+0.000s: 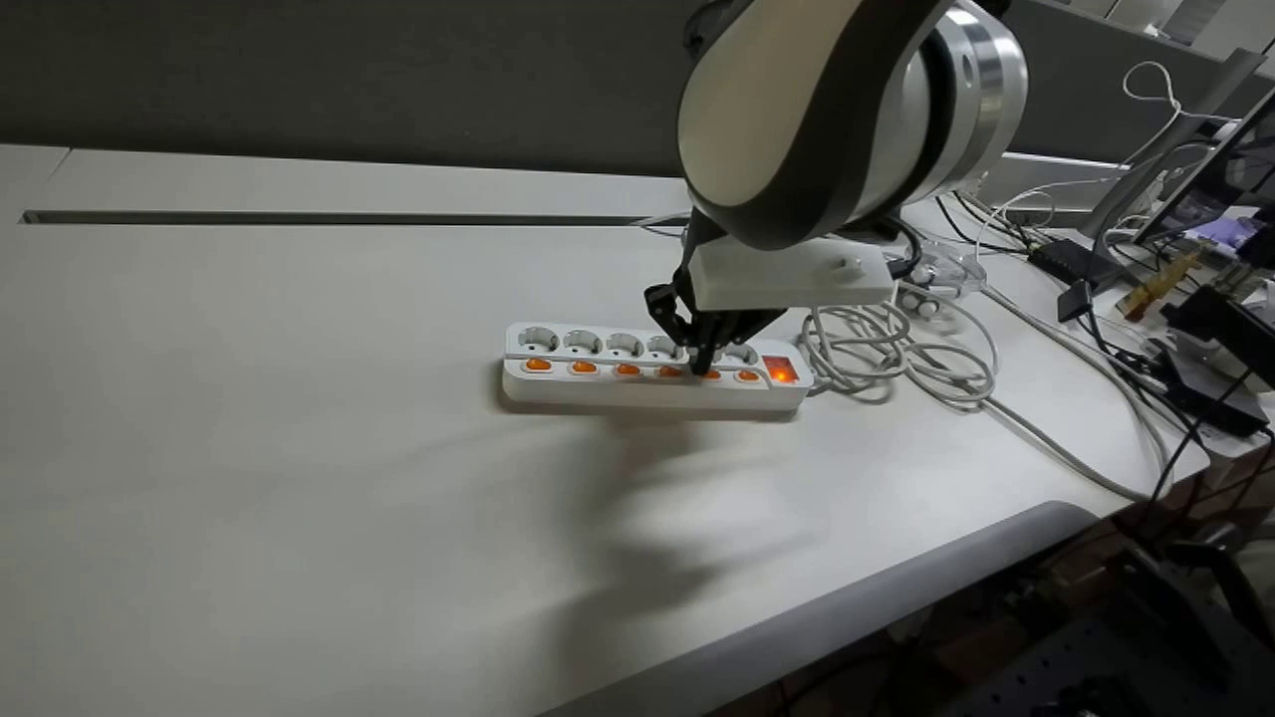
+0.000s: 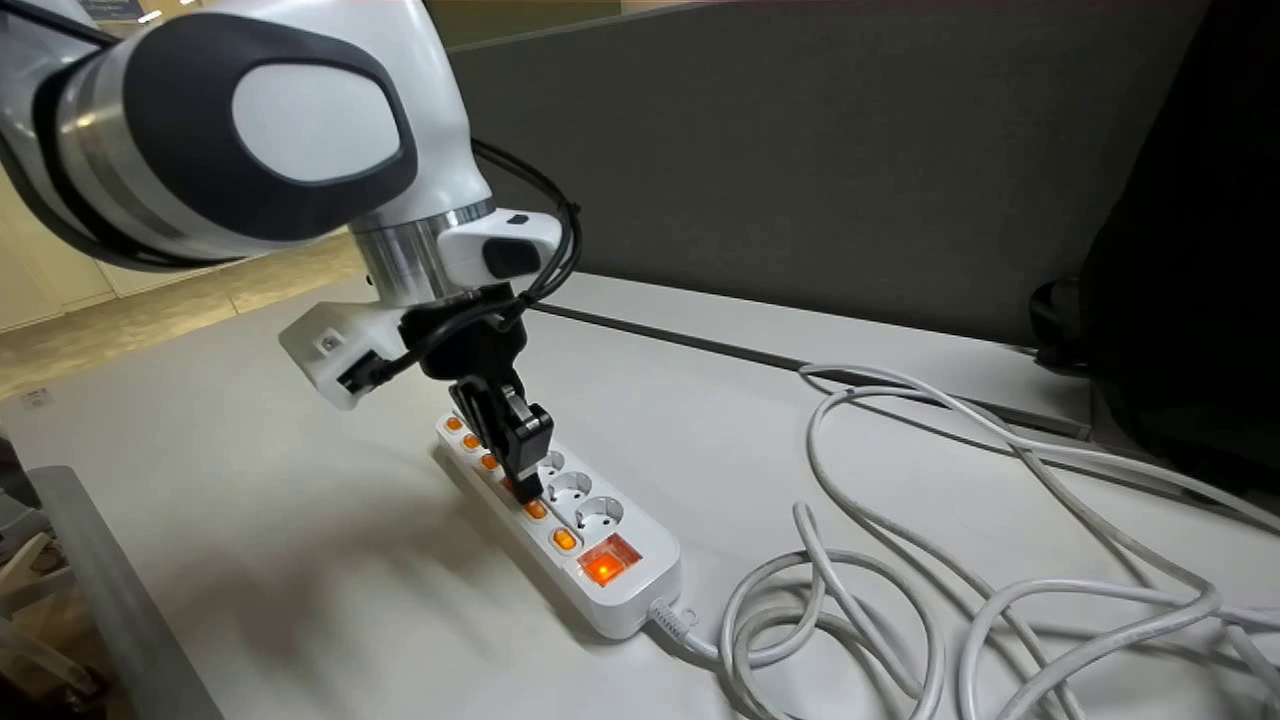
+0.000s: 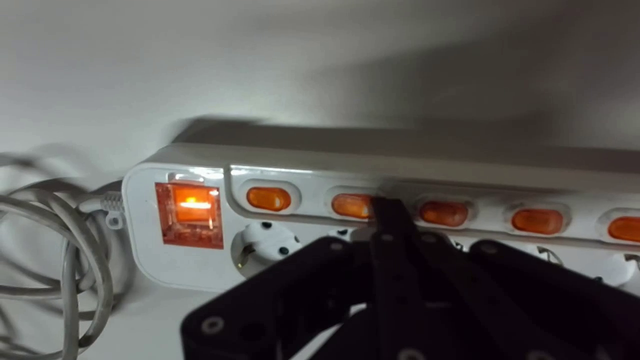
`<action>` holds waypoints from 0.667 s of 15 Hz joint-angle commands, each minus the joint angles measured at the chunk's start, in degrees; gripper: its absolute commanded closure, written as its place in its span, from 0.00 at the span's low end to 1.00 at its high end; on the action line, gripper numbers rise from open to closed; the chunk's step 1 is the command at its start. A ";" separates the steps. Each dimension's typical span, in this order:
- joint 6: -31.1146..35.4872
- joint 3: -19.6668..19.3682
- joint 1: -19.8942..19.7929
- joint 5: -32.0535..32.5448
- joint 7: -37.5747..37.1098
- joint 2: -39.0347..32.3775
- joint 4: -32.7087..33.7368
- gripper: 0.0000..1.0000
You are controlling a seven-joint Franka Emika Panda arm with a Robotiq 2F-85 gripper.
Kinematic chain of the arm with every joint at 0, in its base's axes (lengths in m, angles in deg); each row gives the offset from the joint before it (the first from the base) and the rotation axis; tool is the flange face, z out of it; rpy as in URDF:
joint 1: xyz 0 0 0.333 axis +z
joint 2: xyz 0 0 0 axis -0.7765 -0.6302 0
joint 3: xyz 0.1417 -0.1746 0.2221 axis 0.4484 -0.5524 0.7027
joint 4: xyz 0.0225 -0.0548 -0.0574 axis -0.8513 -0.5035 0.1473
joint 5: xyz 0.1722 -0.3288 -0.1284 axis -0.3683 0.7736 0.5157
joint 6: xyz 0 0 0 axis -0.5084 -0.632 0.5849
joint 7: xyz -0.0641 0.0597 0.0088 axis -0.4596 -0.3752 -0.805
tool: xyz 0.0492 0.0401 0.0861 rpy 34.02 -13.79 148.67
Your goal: Turn on the second switch from the right on the adapter
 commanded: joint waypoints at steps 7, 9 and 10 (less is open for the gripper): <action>-4.04 -3.04 2.85 3.33 -5.89 3.60 -0.41 1.00; -4.75 -2.45 2.17 3.27 -6.13 3.91 -0.41 1.00; -4.75 -2.10 1.77 3.14 -6.03 4.02 -0.42 1.00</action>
